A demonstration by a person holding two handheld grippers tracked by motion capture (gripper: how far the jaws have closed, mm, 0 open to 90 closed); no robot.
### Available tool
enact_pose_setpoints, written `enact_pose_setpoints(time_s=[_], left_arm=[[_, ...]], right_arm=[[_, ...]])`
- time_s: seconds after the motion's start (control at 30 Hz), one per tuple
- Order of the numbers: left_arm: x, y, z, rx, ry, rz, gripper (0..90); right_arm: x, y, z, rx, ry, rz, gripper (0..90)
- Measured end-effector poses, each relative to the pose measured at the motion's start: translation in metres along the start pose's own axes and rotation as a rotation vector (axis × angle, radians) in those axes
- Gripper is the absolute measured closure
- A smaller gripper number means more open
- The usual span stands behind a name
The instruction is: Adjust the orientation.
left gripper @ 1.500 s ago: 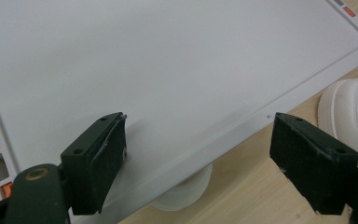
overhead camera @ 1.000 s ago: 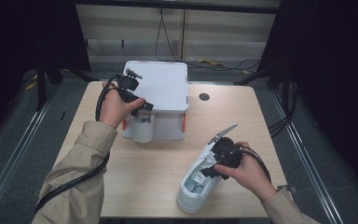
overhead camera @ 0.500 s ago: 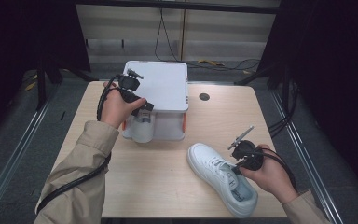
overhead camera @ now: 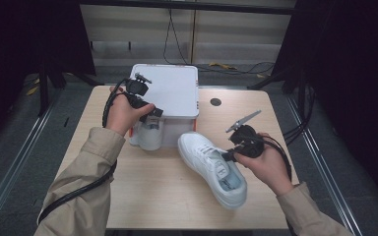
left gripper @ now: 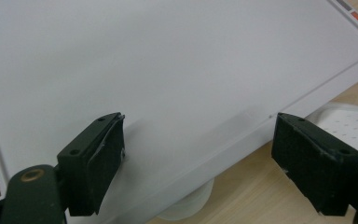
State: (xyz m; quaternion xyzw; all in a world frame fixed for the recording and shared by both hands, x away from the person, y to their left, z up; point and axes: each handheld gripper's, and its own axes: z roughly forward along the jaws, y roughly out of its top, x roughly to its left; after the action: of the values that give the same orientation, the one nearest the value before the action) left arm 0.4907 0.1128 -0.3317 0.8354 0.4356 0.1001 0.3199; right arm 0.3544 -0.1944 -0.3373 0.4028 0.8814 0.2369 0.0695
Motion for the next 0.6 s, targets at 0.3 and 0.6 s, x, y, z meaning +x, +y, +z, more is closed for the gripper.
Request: enact_pose_setpoints(time_s=[0.3,0.6], left_arm=[[0.000,-0.001,0.000,-0.006,-0.001,0.007,17.8],[-0.004,0.000,0.002,0.002,0.021,0.033,17.3]], right_arm=[[-0.004,0.040,0.040,-0.031,-0.012,0.073,84.1],[-0.008,0.056,0.062,-0.095,0.000,0.142,83.9]])
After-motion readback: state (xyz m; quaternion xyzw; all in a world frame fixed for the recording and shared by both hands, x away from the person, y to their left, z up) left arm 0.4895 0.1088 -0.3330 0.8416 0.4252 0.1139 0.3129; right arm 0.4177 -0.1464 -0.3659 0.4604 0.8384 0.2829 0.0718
